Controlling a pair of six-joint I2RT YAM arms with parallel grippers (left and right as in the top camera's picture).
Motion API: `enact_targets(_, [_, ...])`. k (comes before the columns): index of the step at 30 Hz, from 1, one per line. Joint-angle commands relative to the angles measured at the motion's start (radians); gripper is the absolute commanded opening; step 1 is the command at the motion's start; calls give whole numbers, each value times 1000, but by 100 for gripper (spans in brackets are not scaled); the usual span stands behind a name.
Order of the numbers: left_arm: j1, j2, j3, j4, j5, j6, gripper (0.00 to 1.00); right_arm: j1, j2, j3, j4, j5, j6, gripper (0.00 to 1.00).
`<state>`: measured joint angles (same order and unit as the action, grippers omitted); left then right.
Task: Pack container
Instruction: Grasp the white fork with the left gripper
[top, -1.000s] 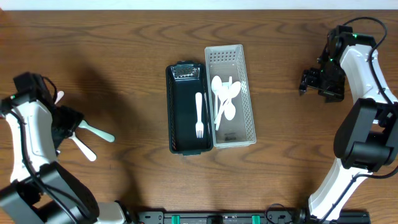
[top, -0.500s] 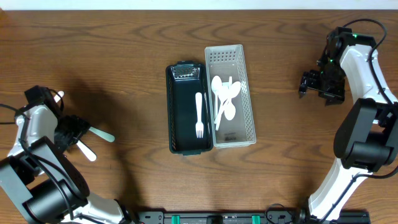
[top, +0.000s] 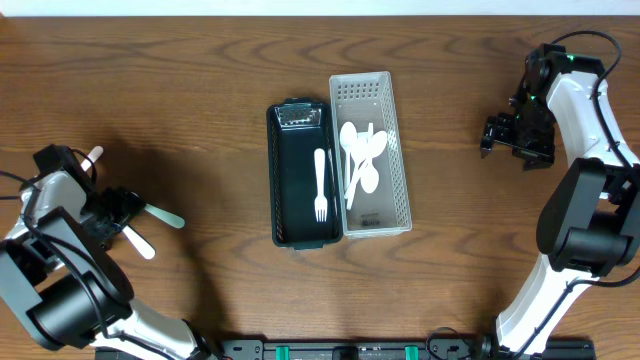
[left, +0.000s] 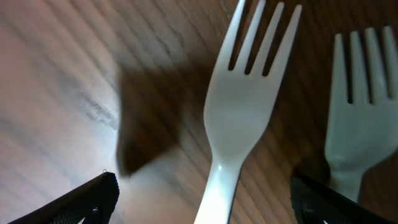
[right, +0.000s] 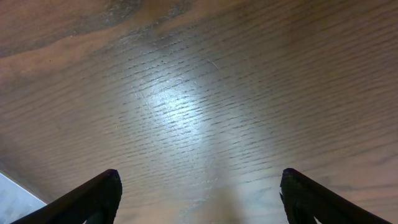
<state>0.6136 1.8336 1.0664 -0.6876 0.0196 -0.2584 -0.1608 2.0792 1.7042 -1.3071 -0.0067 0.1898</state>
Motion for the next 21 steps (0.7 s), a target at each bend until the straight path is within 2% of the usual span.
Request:
enact_targets(1, [4,42,-4,4,-1,23,90,-2,-6,-6,-4,3,-11,85])
enact_targets(6, [4,73,-4,14,-1,23,89,-2,-6,-6,-10,3,-11,85])
enact_targets(8, [4,75,-4,14,-1,30,83,-2,-6,-6,-11,3,-11,85])
enact_targets(12, [4,75,-4,13,-1,29,64,-2,-6,-6,-13,3,-11,85])
enact_targets(16, [4,75,-4,13,-1,29,52,-2,-6,-6,-15,3,-11,85])
enact_targets(19, [4,75,-4,12,-1,29,37,-2,-6,-6,-20,3,-11,85])
enact_targets(21, [4,75,-4,12,-1,29,34,-2,-6,-6,-21,3,-11,85])
